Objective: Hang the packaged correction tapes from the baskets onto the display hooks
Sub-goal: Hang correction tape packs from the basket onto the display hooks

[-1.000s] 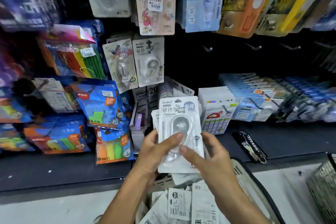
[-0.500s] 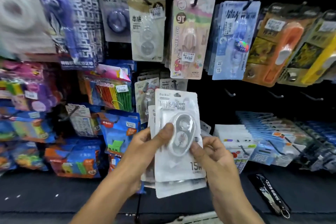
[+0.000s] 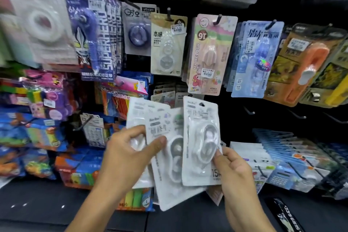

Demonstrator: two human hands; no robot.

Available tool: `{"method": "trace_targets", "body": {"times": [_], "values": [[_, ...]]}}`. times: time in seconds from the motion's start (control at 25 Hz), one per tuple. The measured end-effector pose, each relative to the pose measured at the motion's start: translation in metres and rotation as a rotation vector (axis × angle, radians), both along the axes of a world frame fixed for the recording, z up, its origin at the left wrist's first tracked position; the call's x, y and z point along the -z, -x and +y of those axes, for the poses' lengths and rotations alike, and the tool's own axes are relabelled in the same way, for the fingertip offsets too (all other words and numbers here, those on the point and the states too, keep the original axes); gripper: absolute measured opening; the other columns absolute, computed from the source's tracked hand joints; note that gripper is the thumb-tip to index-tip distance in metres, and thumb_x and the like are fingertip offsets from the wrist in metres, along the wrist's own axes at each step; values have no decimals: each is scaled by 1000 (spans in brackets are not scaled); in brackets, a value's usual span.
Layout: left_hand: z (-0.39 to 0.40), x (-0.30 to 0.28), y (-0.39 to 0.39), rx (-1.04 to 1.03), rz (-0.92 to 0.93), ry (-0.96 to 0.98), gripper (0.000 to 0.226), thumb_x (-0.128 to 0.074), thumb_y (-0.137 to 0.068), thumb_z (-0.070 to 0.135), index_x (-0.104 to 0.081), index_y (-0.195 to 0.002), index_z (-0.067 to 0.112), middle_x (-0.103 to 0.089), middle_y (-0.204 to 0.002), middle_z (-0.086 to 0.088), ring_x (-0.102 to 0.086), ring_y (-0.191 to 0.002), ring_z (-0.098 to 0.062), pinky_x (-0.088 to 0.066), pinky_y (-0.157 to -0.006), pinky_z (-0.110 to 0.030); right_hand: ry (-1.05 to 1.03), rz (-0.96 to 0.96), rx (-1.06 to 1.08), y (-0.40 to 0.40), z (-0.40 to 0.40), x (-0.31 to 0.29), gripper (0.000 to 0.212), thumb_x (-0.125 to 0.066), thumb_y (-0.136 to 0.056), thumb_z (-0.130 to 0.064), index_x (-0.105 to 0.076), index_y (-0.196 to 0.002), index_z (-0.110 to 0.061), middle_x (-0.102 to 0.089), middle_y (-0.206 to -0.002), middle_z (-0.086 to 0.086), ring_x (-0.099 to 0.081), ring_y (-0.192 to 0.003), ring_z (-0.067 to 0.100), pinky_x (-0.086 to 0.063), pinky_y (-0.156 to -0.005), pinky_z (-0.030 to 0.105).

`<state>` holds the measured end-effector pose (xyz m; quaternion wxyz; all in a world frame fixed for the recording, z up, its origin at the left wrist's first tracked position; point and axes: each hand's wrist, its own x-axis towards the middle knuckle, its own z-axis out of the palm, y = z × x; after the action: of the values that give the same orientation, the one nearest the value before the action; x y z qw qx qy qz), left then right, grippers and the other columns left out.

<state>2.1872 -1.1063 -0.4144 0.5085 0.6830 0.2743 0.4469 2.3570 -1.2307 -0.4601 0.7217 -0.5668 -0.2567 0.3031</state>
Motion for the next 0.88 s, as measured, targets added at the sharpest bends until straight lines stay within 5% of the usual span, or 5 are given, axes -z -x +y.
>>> {"method": "trace_targets", "body": {"times": [0.16,0.28,0.56,0.76,0.88], "values": [[17,-10,17,-90,-80,-14,29,-81,-77,22,-79,-83,50,-78,-95,23,-72,-88,6,-52,-72,-21,105,-171,106,-11,5,-1,14,-56,-103,-28,-67,-99,-22,-77,-80,2,-72,-63,17,-53,-49,29],[18,-16,23,-107,-132,-29,24,-77,-68,35,-79,-87,50,-78,-95,21,-73,-81,4,-51,-60,-13,151,-392,208,-10,12,4,10,-56,-102,-32,-65,-97,-31,-76,-83,-6,-73,-75,15,-53,-61,30],[15,-18,23,-134,-184,-96,23,-75,-66,35,-78,-82,51,-78,-93,24,-73,-79,4,-50,-56,-6,37,-338,251,10,4,2,19,-60,-100,-22,-61,-109,-38,-77,-98,-13,-73,-84,3,-54,-62,14],[15,-16,21,-111,-183,-68,23,-75,-67,36,-79,-84,51,-78,-94,23,-74,-83,3,-50,-58,-7,77,-196,104,11,23,-7,49,-60,-100,-9,-45,-127,-47,-62,-121,-23,-73,-92,16,-58,-71,34],[13,-9,14,-85,-149,-27,22,-77,-66,37,-80,-86,46,-79,-95,18,-75,-86,-1,-54,-61,-11,50,-198,-130,16,24,-5,37,-71,-88,-45,-56,-121,-51,-66,-122,-27,-65,-112,-1,-52,-86,19]]}}
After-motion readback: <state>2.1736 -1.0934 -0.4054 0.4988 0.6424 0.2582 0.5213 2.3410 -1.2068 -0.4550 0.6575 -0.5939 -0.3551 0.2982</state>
